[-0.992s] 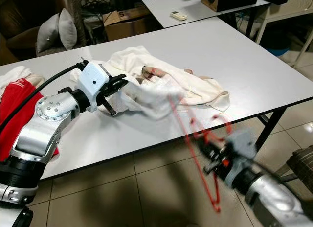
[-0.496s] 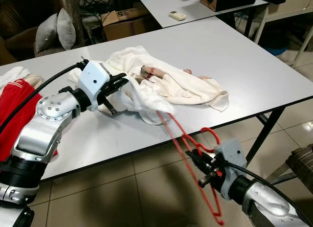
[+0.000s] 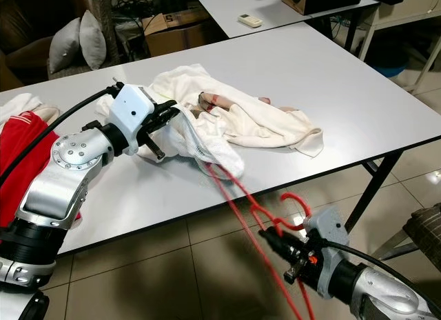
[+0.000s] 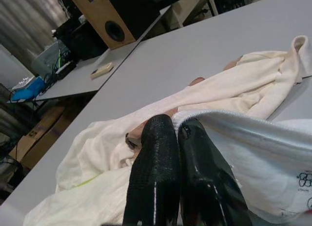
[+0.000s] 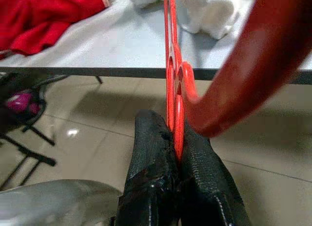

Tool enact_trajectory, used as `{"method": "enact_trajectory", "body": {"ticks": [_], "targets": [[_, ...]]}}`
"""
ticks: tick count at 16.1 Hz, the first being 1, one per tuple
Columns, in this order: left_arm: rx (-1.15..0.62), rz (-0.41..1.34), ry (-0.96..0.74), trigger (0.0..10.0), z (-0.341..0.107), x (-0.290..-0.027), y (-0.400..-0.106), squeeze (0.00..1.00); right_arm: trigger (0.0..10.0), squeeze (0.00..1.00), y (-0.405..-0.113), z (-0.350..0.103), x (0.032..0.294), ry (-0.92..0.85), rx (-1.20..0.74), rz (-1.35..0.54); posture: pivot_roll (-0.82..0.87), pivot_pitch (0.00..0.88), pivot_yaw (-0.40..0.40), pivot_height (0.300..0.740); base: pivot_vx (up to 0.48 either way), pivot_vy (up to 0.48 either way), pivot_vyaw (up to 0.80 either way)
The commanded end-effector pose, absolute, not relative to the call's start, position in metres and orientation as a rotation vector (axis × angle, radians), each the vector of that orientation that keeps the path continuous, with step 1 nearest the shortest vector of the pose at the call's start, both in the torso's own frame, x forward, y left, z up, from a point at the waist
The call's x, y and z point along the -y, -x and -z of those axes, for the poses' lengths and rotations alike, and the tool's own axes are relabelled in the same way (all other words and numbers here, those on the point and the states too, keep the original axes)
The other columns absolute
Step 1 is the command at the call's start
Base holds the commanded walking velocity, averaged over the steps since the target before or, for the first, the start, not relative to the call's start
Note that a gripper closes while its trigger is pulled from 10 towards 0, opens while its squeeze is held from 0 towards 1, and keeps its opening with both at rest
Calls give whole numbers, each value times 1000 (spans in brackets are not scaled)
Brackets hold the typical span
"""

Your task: Hang hanger

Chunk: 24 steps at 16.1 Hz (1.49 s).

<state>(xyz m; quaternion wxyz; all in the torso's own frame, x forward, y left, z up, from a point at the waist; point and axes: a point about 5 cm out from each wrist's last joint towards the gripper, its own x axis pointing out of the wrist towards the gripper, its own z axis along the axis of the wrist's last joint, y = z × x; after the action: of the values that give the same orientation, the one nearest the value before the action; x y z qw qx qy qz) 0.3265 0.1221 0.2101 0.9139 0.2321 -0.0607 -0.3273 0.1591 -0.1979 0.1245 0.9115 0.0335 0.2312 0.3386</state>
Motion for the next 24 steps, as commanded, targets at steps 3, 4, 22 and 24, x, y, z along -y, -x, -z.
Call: {"method": "enact_trajectory", "body": {"ticks": [3,4,22,24], "targets": [[176,692,-502,0,-223,-121,-325,0,10000,0,-163,-126,193,-93,-460,-699,-42,30,161,740,0,0,0],[176,716,-514,0,-222,-120,-322,0,10000,0,-170,-126,193,-101,-429,-677,-41,33,159,740,0,0,0],[71,801,-729,0,-194,-145,-308,0,10000,0,-217,-124,179,-352,-370,-564,-61,1,157,740,0,0,0],[57,823,-744,0,-188,-145,-303,0,10000,0,-221,-123,163,-389,-386,-639,-57,2,141,740,0,0,0]]}}
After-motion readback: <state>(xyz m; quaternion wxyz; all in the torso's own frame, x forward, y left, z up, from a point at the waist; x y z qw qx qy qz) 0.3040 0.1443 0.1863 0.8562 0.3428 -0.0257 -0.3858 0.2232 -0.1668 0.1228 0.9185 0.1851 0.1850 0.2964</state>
